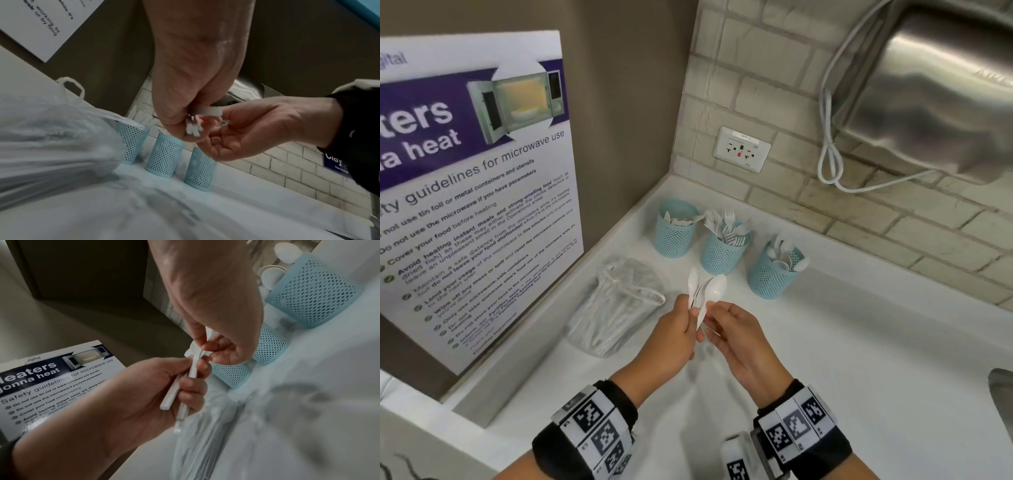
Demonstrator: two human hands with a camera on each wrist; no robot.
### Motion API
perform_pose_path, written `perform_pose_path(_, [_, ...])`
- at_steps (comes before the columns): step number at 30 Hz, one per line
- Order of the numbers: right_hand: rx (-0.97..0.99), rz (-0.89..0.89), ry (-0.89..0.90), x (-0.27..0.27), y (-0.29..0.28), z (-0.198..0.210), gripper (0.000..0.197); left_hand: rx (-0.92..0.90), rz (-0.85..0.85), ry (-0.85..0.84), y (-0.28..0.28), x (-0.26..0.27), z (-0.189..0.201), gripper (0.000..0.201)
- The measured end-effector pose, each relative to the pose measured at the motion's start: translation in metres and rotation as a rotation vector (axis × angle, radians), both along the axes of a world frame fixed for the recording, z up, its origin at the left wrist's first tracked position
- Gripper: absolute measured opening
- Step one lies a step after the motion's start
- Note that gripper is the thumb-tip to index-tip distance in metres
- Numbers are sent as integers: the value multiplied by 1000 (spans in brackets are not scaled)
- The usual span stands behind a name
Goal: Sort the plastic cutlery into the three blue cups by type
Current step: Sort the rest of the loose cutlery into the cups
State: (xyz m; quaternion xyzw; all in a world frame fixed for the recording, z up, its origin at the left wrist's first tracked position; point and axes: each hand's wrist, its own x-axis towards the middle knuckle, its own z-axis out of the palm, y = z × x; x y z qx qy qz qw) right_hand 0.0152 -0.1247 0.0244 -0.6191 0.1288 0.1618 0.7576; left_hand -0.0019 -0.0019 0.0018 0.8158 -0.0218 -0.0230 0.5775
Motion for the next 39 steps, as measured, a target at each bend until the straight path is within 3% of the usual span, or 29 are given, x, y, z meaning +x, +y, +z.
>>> perform_pose_path(2, [-19, 9, 16, -1, 0, 0, 9, 66, 7, -48, 1, 2, -3, 18])
perform_pose_path(7, [87, 98, -37, -3, 2, 6, 17, 9, -75, -33, -2, -1, 2, 27])
perform_pose_path(12, [-21, 3, 1, 1, 3, 2, 13, 349, -120, -29, -5, -6, 6, 37])
perform_pose_path(16, [90, 30, 89, 4, 7, 5, 18, 675, -180, 9, -8, -5, 6, 67])
perform_pose_path(18, [130, 58, 115, 6, 5, 8, 18, 744, -201, -3, -6, -6, 4, 77])
perform_pose_path(23, [-51, 234, 22, 3, 3, 7, 10, 735, -200, -59, -1, -10, 0, 87])
perform_pose_path(24, [-75, 240, 17, 4, 2, 4, 18, 740, -193, -100, 0, -10, 0, 88])
perform_pose_path(27, [-66, 217, 11, 6, 1, 4, 32, 782, -174, -149, -1, -9, 1, 89])
perform_pose_path(30, [-18, 136, -20, 9, 0, 8, 29, 804, -173, -170, -4, -10, -5, 89])
perform_pose_path(34, [-4, 12, -47, 14, -2, 9, 21, 676, -119, -261, -11, -14, -9, 89])
perform_pose_path(36, [-63, 95, -58, 12, -4, 10, 21, 599, -81, -221, -10, -14, -7, 84])
perform_pose_path(39, [-70, 262, -82, 8, -9, 13, 18, 337, -65, -107, -8, -9, -7, 85])
